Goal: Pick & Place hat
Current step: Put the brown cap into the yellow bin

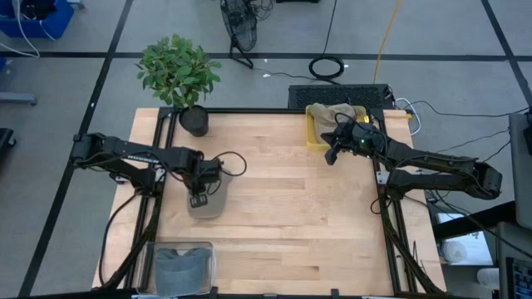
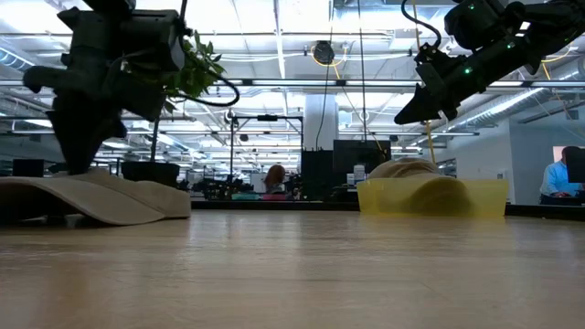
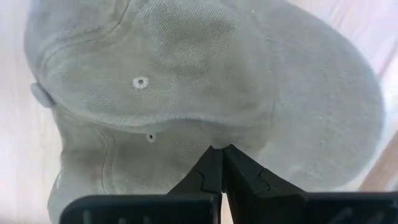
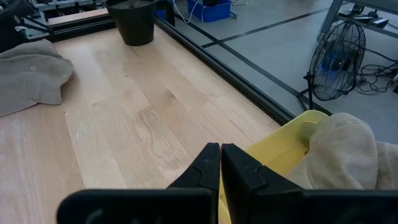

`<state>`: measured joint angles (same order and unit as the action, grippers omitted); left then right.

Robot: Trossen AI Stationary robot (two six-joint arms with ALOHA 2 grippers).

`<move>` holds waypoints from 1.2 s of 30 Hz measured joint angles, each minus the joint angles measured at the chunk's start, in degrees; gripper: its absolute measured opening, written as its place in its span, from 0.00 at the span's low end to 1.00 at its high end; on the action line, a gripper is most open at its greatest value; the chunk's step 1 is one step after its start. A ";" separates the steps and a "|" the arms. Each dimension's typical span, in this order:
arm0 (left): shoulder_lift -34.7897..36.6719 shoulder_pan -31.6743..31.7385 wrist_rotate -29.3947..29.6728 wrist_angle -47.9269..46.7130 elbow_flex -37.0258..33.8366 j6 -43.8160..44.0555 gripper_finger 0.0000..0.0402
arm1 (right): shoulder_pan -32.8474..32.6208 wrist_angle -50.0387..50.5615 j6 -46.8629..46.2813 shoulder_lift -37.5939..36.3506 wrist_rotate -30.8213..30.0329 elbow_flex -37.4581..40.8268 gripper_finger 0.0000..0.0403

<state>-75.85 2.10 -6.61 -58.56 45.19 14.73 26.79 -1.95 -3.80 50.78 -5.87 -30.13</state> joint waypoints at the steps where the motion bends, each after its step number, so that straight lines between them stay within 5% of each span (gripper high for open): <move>1: 0.00 0.10 0.01 0.46 0.48 -0.71 0.03 | 0.00 0.01 -0.01 0.00 0.00 0.00 0.01; 14: 0.00 2.18 0.42 4.58 10.86 -6.60 0.01 | 0.00 0.00 -0.01 0.00 0.00 0.02 0.01; 24: -2.10 2.55 0.55 29.37 11.94 -6.57 0.00 | 0.00 0.01 0.01 0.00 0.00 0.01 0.01; 30: -12.13 2.55 -1.51 35.57 15.12 -6.52 0.00 | 0.00 -0.03 0.01 0.00 0.00 0.02 0.01; 36: -24.18 2.26 -3.97 31.74 29.10 -10.84 0.00 | 0.00 -0.07 -0.01 0.00 0.00 0.02 0.01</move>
<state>-100.04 4.36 -10.58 -26.82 74.29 3.90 26.79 -2.01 -3.81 50.78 -5.87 -30.11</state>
